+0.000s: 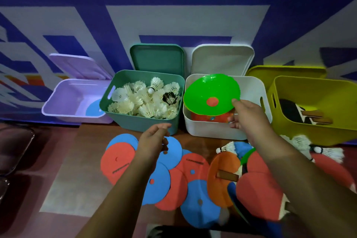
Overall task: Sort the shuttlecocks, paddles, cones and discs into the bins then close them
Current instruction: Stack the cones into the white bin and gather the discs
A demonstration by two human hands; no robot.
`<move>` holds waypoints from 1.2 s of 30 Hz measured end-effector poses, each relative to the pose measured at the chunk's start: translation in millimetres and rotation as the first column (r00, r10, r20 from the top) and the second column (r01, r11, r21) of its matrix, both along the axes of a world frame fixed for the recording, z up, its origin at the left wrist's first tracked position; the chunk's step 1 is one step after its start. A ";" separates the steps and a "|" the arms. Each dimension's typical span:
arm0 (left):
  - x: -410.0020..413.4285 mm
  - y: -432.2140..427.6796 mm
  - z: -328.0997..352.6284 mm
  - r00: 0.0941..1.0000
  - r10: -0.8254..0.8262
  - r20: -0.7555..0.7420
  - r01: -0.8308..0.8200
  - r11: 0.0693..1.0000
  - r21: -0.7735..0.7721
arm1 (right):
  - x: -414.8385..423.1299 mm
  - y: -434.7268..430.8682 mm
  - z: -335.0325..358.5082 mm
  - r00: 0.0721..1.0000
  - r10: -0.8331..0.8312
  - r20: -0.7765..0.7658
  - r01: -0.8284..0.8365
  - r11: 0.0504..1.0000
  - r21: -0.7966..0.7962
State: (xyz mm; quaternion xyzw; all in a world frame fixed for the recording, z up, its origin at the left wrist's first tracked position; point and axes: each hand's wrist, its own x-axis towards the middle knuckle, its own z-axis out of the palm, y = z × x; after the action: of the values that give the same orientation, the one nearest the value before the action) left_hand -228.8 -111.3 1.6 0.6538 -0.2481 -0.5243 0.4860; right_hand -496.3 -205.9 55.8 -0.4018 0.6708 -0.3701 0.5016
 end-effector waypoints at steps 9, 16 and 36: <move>3.7 35.9 -10.0 0.997 0.055 0.056 -0.060 0.994 0.088 | -9.0 28.5 -21.0 0.996 0.069 0.047 -0.074 0.992 0.098; 28.8 62.6 -23.1 0.988 0.132 0.078 -0.140 0.983 0.115 | 45.6 60.8 -36.4 0.972 0.237 0.005 -0.236 0.968 0.080; 190.3 88.4 -116.2 0.903 0.065 0.425 -0.237 0.899 0.367 | 197.7 67.9 -169.5 0.717 0.594 -0.365 -0.500 0.803 0.324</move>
State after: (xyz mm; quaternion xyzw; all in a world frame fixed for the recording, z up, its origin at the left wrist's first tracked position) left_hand -38.5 -22.9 -114.6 0.8523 -0.1745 -0.3784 0.3161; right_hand -298.6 -137.9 -113.7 -0.6037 0.6520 -0.0311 0.4576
